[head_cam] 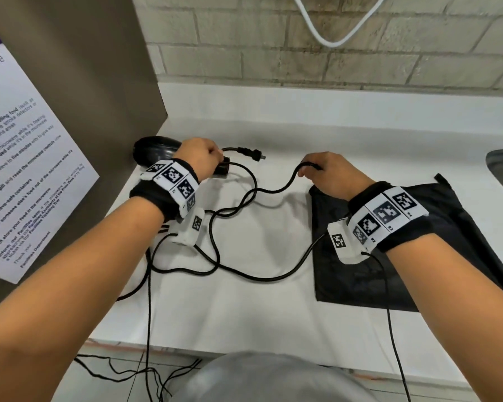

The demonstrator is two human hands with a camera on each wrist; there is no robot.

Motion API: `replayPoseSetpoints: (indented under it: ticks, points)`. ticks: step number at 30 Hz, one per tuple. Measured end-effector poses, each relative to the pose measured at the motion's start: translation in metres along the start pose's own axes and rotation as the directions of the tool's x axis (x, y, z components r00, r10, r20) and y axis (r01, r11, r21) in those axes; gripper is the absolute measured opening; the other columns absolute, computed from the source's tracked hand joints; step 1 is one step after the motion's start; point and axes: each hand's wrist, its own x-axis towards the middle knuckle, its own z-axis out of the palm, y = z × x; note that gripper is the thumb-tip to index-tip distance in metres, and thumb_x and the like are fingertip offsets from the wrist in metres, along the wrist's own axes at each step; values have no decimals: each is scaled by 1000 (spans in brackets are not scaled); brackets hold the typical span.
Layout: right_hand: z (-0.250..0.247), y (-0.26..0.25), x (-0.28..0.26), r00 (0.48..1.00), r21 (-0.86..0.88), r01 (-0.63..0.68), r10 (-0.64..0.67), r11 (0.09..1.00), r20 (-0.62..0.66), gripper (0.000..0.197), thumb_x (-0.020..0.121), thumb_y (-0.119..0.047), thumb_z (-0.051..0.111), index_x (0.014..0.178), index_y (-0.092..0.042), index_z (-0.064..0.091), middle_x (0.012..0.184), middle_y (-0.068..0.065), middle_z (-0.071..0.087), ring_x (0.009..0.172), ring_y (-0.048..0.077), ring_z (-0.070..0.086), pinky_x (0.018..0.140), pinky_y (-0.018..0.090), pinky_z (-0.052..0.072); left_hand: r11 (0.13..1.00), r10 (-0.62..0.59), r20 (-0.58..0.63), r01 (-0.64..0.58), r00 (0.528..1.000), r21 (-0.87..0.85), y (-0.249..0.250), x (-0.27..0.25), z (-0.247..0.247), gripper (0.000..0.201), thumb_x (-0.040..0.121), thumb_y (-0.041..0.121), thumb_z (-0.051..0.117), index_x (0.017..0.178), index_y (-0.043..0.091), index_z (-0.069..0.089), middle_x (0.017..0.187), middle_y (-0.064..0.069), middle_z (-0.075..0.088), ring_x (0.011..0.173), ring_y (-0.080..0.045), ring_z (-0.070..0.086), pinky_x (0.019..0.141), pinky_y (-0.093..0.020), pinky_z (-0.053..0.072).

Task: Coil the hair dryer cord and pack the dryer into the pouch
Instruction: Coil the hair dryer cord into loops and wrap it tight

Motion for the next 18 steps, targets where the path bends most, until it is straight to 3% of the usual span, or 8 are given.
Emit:
replayPoseSetpoints:
  ticks: [2, 4, 6, 9, 11, 14, 16, 18]
  points:
    - [2, -2, 0, 999, 4, 26, -26, 1000, 32, 22, 95, -23, 45, 89, -11, 63, 85, 7, 60, 77, 22, 51, 68, 26, 39, 998, -22, 103, 28, 994, -59, 0, 5, 13, 24, 92, 9, 46, 104, 2, 66, 91, -7, 62, 79, -18, 61, 70, -23, 48]
    - [4, -7, 0, 998, 54, 60, -60, 997, 1, 23, 95, -22, 45, 86, -12, 63, 69, 3, 53, 63, 18, 45, 59, 18, 35, 994, 2, 222, 22, 975, -103, 1, 5, 25, 29, 92, 5, 47, 118, 5, 60, 101, -8, 63, 63, -10, 65, 60, -18, 51]
    - [4, -11, 2, 996, 105, 68, -61, 992, -70, 21, 95, -19, 46, 86, -11, 63, 57, -2, 43, 52, 13, 37, 46, 12, 30, 997, 68, 176, -61, 982, -46, 5, 2, 32, 35, 88, 5, 53, 122, 12, 58, 117, -8, 58, 80, -15, 66, 77, -16, 46]
    - [5, -12, 5, 990, 140, 65, -47, 988, -132, 20, 94, -17, 47, 87, -10, 63, 54, -5, 41, 48, 11, 34, 43, 11, 29, 973, 229, 26, -230, 973, 10, 17, -17, 37, 19, 80, 0, 54, 90, 11, 65, 96, -2, 56, 81, -18, 55, 80, -18, 42]
    - [7, -13, 8, 988, 139, 51, -29, 989, -153, 20, 94, -18, 47, 88, -10, 64, 54, -3, 41, 48, 11, 34, 41, 10, 28, 968, 221, 221, -241, 950, 71, 25, -30, 40, 13, 78, 5, 57, 78, 12, 68, 77, 4, 62, 75, -15, 59, 74, -21, 45]
    - [9, -13, 13, 982, 150, 24, 5, 988, -191, 20, 93, -18, 47, 89, -9, 65, 56, 1, 42, 48, 13, 34, 41, 11, 27, 946, 121, 485, -249, 866, 207, 32, -37, 56, 25, 85, 19, 59, 109, 15, 69, 109, -1, 68, 98, -14, 61, 83, -20, 43]
    - [11, -15, 14, 981, 154, 23, 7, 988, -193, 21, 93, -18, 47, 90, -8, 65, 61, 4, 46, 50, 13, 37, 47, 17, 32, 939, 85, 428, -216, 900, 269, 33, -32, 68, 36, 89, 17, 54, 125, 11, 56, 130, -7, 56, 109, -20, 55, 86, -24, 41]
    - [12, -14, 15, 982, 153, 17, 12, 988, -190, 22, 93, -18, 46, 90, -8, 65, 61, 2, 46, 50, 13, 37, 50, 21, 32, 902, 28, 410, -200, 912, 383, 32, -27, 77, 38, 89, 18, 53, 126, 6, 49, 128, -11, 54, 105, -24, 56, 79, -26, 43]
